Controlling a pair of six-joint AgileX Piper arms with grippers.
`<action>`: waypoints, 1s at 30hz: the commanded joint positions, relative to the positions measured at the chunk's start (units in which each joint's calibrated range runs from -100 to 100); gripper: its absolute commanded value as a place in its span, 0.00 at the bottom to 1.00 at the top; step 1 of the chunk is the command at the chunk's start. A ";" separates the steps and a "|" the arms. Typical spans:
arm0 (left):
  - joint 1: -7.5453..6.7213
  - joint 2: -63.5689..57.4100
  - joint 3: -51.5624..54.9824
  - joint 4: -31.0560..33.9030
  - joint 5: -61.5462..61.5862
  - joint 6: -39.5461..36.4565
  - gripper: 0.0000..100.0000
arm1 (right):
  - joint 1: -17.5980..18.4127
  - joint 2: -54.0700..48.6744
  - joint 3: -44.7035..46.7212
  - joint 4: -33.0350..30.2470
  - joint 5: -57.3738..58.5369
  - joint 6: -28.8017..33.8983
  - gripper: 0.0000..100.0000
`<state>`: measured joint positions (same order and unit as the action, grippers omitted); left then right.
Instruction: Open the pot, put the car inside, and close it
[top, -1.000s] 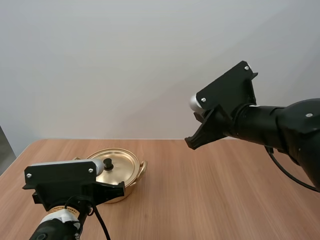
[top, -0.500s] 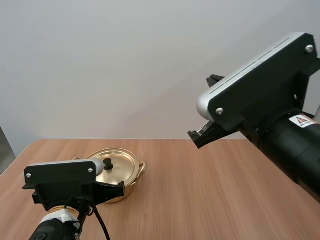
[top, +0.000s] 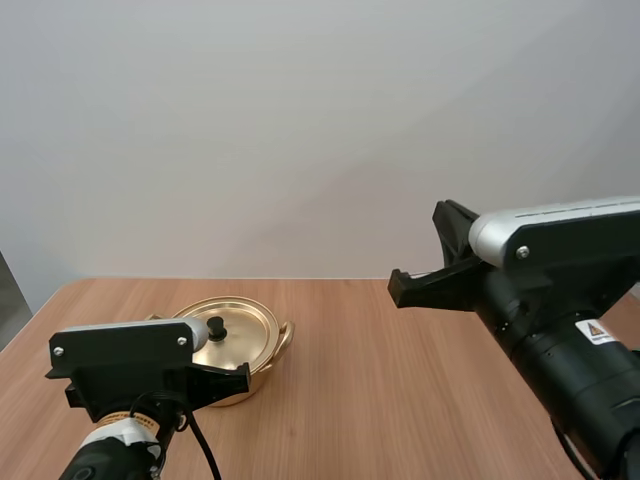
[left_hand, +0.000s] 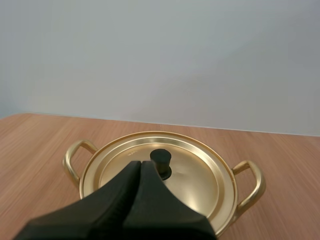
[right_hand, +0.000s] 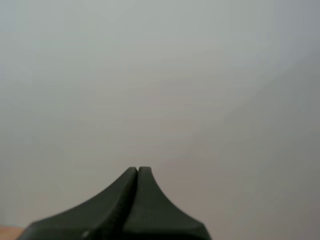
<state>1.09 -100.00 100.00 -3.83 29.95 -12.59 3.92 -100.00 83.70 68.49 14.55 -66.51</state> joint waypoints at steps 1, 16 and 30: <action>0.00 0.00 0.00 0.04 -0.02 0.05 0.00 | 0.01 0.00 2.71 4.45 -8.93 0.16 0.00; 0.00 0.00 0.00 0.04 -0.02 0.05 0.00 | 0.01 0.00 3.16 -10.79 -15.14 -0.78 0.00; 0.00 0.00 0.00 0.04 -0.02 0.05 0.00 | 0.01 0.00 3.16 -59.78 -5.78 51.67 0.00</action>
<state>1.09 -100.00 100.00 -3.83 29.95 -12.59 3.92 -100.00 86.80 37.26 3.89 -53.92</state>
